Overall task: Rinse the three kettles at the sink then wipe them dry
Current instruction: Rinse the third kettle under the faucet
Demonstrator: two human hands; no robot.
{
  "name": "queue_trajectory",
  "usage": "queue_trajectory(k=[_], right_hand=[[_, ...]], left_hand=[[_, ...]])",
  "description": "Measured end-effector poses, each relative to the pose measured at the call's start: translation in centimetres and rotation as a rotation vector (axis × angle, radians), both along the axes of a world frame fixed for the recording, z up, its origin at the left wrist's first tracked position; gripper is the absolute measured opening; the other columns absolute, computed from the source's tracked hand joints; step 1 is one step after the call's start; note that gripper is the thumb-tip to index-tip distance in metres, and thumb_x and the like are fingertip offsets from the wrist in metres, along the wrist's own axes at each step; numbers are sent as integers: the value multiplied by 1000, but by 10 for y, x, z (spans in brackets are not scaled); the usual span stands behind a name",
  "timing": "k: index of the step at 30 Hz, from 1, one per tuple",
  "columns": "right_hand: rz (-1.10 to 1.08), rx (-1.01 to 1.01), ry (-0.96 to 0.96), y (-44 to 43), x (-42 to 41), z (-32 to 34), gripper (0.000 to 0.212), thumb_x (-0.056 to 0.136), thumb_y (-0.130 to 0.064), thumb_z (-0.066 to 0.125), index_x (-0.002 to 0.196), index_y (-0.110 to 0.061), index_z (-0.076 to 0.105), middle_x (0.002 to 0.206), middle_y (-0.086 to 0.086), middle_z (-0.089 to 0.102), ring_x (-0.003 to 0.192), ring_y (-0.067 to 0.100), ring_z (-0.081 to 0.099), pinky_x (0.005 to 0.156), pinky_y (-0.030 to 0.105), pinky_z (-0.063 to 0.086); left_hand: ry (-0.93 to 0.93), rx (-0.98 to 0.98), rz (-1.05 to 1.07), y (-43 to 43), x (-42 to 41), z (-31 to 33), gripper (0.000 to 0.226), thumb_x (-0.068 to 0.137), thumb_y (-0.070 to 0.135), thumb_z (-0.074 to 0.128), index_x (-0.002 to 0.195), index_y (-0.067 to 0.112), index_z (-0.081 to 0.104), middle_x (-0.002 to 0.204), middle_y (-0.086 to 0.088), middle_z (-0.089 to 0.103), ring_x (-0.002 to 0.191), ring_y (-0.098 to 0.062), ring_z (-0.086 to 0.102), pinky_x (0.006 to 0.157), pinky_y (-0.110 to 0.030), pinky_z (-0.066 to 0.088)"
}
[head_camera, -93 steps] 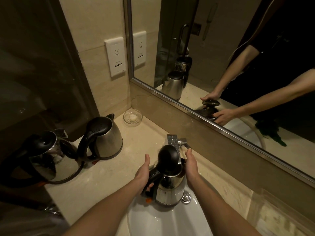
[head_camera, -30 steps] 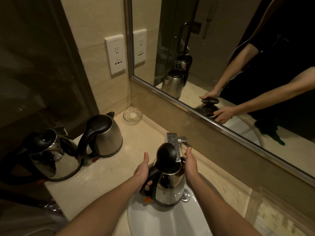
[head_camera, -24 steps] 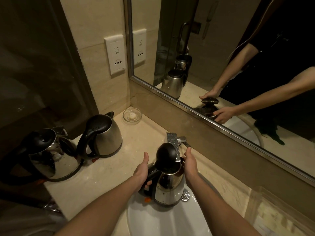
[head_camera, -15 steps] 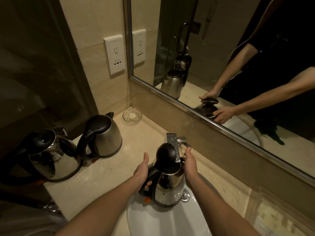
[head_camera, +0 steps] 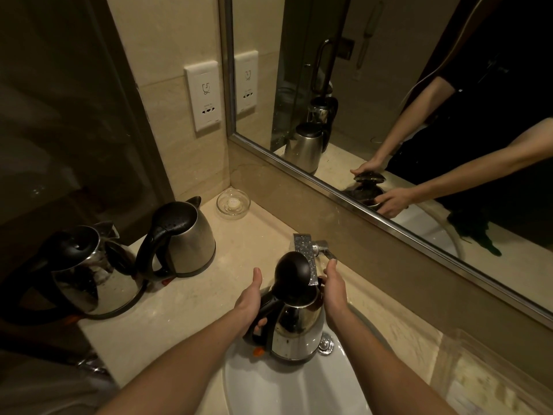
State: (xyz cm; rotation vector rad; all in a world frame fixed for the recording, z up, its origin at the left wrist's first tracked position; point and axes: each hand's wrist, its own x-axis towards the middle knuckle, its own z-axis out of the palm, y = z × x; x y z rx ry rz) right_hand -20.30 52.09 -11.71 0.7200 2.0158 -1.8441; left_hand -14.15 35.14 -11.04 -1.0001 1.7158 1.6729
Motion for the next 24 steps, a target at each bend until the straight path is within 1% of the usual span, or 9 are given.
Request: queue_trajectory(k=[2,5,8,10,12,16,19,24], right_hand=[[-10,2,-4,0,0,0,102,73,-85,28,142,-14,48,137,10,57,127,32,51,111,57,36],[-17,-2,-9,1,1,0,102,73,-85,28,143,-14,47,137,11,56,128,32,51,111,58,36],[-12,2,-9,2,1,0,96,79,-82,28,143,-14,47,137,11,56,127,32,51,111,57,36],[-5,1,-7,4,2,-1,87,88,-78,28,143,-13,47,137,11,56,126,32,51,111,57,35],[-1,9,-8,5,2,-1,82,93,-74,28,145,-14,45,136,11,56,127,32,50,112,56,35],[11,7,11,5,2,-1,75,97,-70,27,142,-14,47,127,9,57,120,30,52,109,53,37],[7,13,23,3,3,0,73,98,-69,27,142,-15,47,133,10,57,123,30,52,110,53,37],[7,23,42,2,4,0,69,100,-65,27,140,-14,49,130,10,58,119,28,54,107,51,39]], left_hand=[[-4,-2,1,1,0,0,85,88,85,16,65,9,48,45,-5,50,34,-16,44,40,-21,36],[-7,0,0,1,1,0,84,88,85,16,66,10,49,46,-5,50,35,-16,44,41,-22,36],[-1,-2,2,2,1,-1,85,88,84,16,72,9,50,47,-5,51,34,-16,45,40,-21,37],[5,1,2,2,1,0,85,88,84,16,71,8,51,45,-4,51,33,-16,45,40,-21,36],[11,15,5,2,2,0,85,88,84,16,69,9,50,44,-4,51,33,-16,44,41,-21,36],[29,28,28,1,5,0,85,88,85,18,73,9,53,48,-4,53,36,-16,45,41,-21,35],[51,25,45,2,7,-2,83,87,85,20,74,10,55,52,-5,55,38,-16,47,41,-22,37],[76,30,34,0,10,-3,85,84,87,20,77,10,57,55,-5,54,40,-16,46,40,-22,37]])
